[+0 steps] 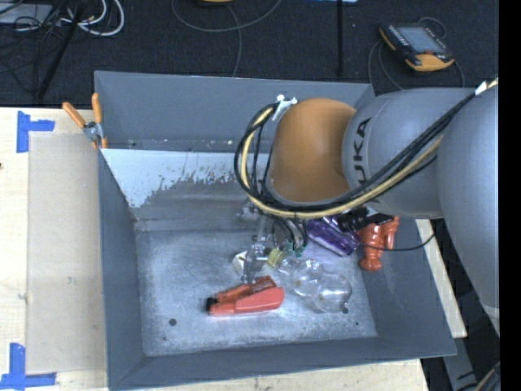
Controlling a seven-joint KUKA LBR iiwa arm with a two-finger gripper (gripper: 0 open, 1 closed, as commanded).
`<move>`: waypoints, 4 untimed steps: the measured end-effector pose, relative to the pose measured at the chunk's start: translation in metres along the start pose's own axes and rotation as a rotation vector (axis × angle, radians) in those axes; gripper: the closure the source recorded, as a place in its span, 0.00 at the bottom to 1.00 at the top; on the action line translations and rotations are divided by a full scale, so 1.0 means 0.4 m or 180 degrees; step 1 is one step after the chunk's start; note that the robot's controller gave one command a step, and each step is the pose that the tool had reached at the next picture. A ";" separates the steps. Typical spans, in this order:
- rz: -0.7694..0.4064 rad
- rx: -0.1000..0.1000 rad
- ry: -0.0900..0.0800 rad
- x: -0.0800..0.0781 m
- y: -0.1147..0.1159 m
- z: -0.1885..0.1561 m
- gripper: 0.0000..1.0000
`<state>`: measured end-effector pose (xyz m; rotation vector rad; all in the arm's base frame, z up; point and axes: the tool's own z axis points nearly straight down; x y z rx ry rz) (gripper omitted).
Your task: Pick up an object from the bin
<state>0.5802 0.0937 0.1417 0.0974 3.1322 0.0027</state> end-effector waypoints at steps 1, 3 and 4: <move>0.0225 0.0014 0.0049 0.048 -0.014 -0.032 0.00; -0.1173 0.0001 0.0031 0.126 0.048 0.105 0.00; -0.1662 -0.0003 0.0034 0.192 -0.045 0.098 1.00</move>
Offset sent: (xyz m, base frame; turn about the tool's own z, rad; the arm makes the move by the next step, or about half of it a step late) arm -0.0108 -0.0080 -0.0717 -0.5066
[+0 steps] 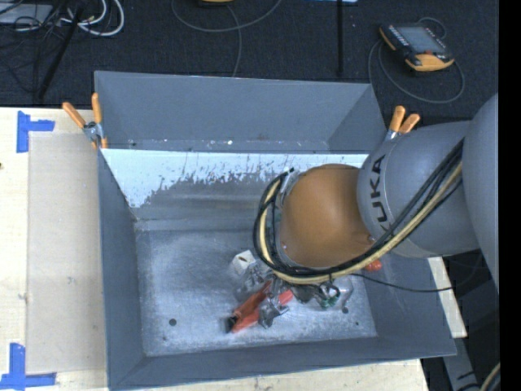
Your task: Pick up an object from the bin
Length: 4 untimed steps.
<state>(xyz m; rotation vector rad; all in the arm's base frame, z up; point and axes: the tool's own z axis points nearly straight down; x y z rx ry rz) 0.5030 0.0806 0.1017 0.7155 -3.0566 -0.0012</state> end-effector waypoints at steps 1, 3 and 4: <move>0.0005 0.0000 -0.0004 -0.001 0.000 0.000 1.00; -0.0693 0.0002 -0.0009 -0.023 0.053 -0.387 1.00; -0.0690 0.0002 -0.0009 -0.023 0.053 -0.387 1.00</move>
Offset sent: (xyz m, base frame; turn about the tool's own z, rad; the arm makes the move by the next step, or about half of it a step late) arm -0.0056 -0.0061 0.1554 0.0049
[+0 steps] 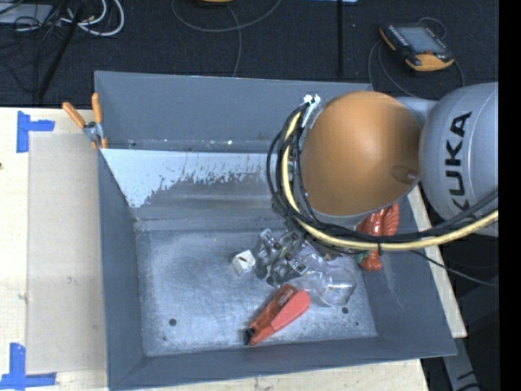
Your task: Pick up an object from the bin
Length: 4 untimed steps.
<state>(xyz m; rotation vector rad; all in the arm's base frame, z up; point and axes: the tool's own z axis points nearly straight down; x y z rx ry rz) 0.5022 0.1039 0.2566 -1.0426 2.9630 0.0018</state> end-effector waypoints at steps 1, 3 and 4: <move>-0.0690 0.0000 0.0004 0.113 -0.065 0.262 0.00; -0.0737 0.0024 -0.0040 0.136 -0.084 0.456 1.00; -0.0738 0.0024 -0.0040 0.136 -0.084 0.456 1.00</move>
Offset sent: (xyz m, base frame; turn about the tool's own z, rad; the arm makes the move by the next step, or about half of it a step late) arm 0.0000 0.0000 0.0000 0.0000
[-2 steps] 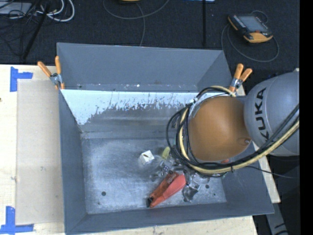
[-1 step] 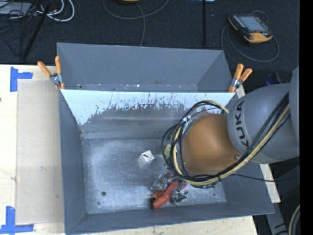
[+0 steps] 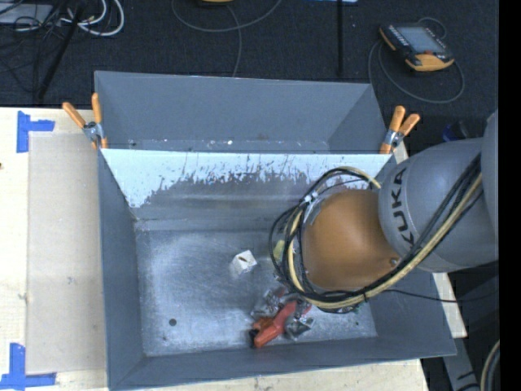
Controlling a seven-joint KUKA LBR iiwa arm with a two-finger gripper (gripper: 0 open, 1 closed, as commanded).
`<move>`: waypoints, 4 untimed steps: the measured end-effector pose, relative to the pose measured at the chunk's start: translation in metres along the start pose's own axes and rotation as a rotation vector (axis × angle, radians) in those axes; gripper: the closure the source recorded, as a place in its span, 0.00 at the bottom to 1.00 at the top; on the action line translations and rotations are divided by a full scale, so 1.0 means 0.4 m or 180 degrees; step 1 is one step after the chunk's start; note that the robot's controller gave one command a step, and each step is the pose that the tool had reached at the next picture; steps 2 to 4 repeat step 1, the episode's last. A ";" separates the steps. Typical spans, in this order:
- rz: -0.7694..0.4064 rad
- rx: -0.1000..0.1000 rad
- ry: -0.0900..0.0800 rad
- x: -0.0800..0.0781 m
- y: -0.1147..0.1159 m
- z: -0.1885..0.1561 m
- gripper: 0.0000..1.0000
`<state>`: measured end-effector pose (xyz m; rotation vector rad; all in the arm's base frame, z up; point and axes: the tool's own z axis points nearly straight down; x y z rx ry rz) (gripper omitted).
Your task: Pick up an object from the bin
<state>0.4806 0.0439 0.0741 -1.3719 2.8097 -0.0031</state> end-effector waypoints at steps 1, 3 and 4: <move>-0.0031 -0.0027 0.0035 0.032 -0.009 -0.395 1.00; -0.0031 -0.0027 0.0035 0.032 -0.009 -0.395 1.00; -0.0031 -0.0027 0.0035 0.032 -0.009 -0.395 1.00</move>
Offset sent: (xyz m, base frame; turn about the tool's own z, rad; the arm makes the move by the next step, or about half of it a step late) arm 0.0000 0.0000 0.0000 0.0000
